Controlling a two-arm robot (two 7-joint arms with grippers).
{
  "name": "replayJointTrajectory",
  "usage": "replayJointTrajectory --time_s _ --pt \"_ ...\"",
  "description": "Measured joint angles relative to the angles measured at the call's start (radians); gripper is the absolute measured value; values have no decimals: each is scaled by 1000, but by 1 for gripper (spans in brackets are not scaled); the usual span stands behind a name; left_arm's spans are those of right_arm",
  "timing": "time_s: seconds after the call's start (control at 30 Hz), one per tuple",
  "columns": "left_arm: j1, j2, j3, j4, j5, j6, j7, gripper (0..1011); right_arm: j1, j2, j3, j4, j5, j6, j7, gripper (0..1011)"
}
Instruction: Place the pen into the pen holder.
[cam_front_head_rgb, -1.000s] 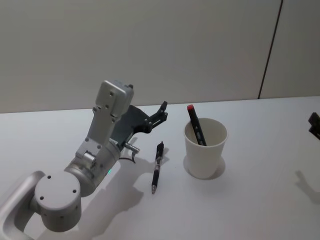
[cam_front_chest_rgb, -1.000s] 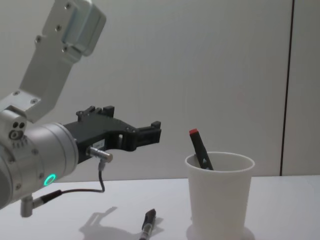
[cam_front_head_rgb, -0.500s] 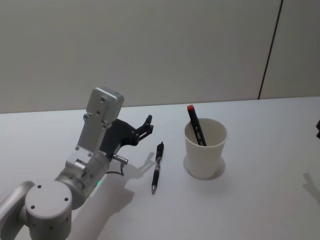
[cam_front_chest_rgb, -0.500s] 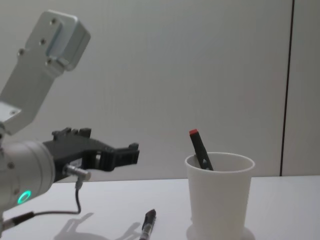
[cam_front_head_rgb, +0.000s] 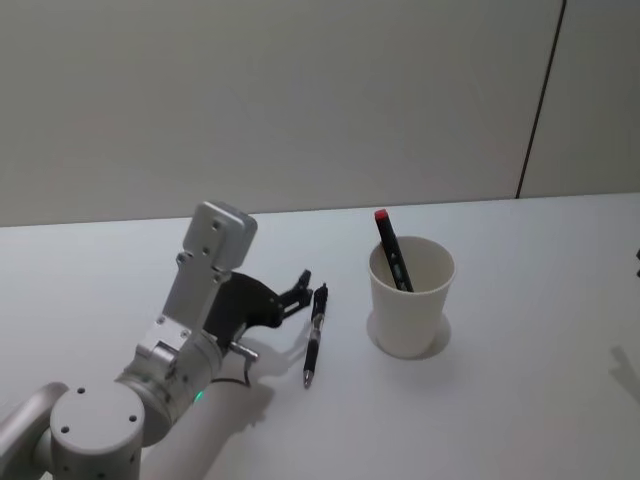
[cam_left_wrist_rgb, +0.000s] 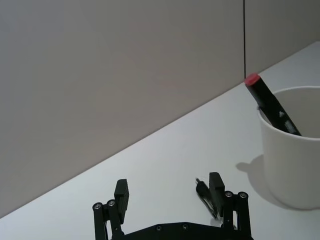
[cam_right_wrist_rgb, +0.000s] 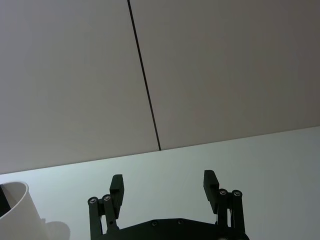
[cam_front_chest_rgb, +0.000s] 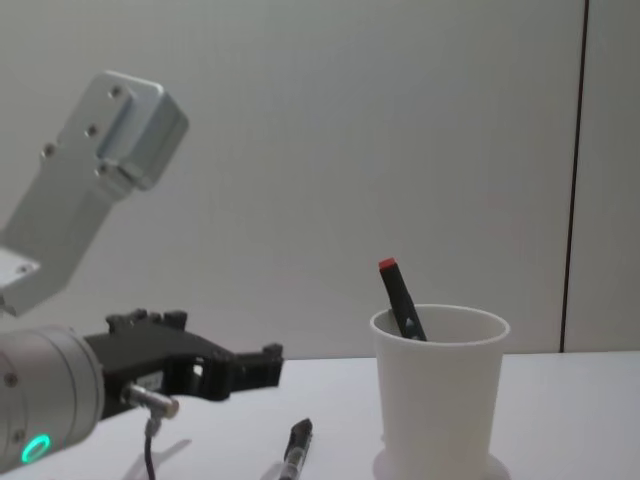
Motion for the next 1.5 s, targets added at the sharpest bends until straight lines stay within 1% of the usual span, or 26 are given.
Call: replayJointTrajectory --time_s 0.3,0.47,0.77,1.17,1.5 --pt "4 -15 16 5 3 31 -59 1001 -2 1 1 0 1 0 -2 1002" --pt "9 -23 21 11 -3 32 -71 1001 -3 1 1 0 2 0 -2 1002" --pt "29 -34 30 15 -25 20 -66 1001 -3 2 2 0 2 0 -3 1002" --pt "61 -31 34 -1 -49 10 -40 1001 -4 2 2 0 2 0 -3 1001" --pt "74 -31 33 -6 -61 7 -43 1001 -4 2 2 0 2 0 -3 1002"
